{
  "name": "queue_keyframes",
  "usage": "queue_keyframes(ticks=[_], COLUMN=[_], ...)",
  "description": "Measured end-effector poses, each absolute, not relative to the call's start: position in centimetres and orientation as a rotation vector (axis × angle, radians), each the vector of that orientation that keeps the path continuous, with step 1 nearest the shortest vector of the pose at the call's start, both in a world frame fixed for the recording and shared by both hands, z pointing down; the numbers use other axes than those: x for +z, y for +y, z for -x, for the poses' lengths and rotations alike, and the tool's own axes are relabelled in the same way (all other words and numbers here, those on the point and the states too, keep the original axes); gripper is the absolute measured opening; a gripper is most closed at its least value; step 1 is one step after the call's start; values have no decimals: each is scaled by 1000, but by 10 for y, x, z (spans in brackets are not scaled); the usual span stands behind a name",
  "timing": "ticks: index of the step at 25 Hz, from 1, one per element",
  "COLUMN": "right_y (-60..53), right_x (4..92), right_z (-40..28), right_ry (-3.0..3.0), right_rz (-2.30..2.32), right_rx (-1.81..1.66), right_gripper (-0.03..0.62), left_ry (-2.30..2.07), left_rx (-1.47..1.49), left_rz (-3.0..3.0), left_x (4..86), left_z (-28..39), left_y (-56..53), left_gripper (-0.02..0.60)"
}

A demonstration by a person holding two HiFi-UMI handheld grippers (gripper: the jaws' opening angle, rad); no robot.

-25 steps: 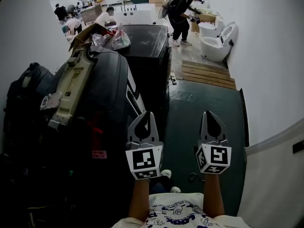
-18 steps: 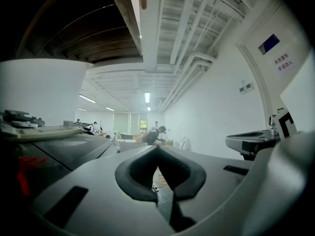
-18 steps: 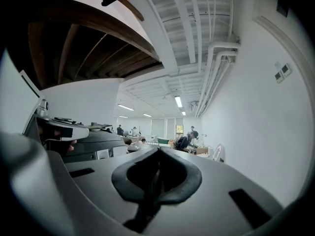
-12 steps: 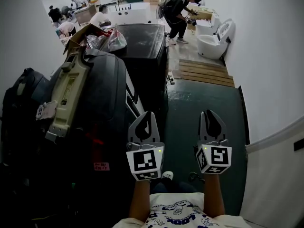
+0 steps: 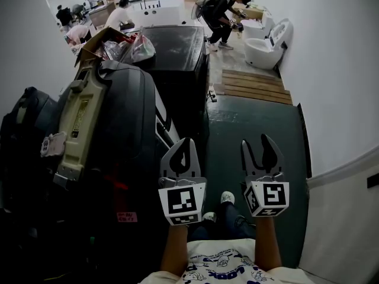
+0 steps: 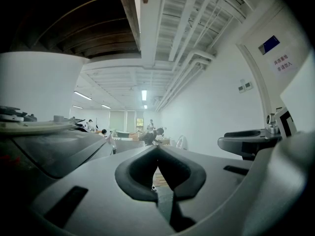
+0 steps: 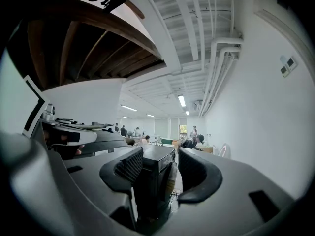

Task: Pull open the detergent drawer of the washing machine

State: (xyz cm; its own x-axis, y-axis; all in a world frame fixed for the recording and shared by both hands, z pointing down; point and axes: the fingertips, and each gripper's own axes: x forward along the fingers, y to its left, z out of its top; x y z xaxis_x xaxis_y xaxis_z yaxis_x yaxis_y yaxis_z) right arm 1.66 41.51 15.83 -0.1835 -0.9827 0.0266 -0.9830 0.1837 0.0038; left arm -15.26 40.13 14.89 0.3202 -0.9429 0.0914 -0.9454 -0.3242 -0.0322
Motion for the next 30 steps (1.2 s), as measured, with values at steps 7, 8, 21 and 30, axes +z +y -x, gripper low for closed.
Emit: queue_keyframes(ticks=[7,8,21,30], right_y=[381,374,241,130], right_x=[167,169,179,175], right_z=[-25,-27,-48,-70], right_ry=[-2410,-2413,-2479,-2576], right_rz=[-1978,-1974,-1863,-1722], right_rx=[60,65,63,74], right_gripper=[244,244,245,244], left_ry=[-1793,-1794,-1889,-1987], left_rx=[170,173,185,191], left_rz=[-2521,-2518,-2431,-2340], left_x=[158,159,171,167], left_z=[141,140,120,94], left_y=[369,362,244,145], left_gripper=[14,14,14,14])
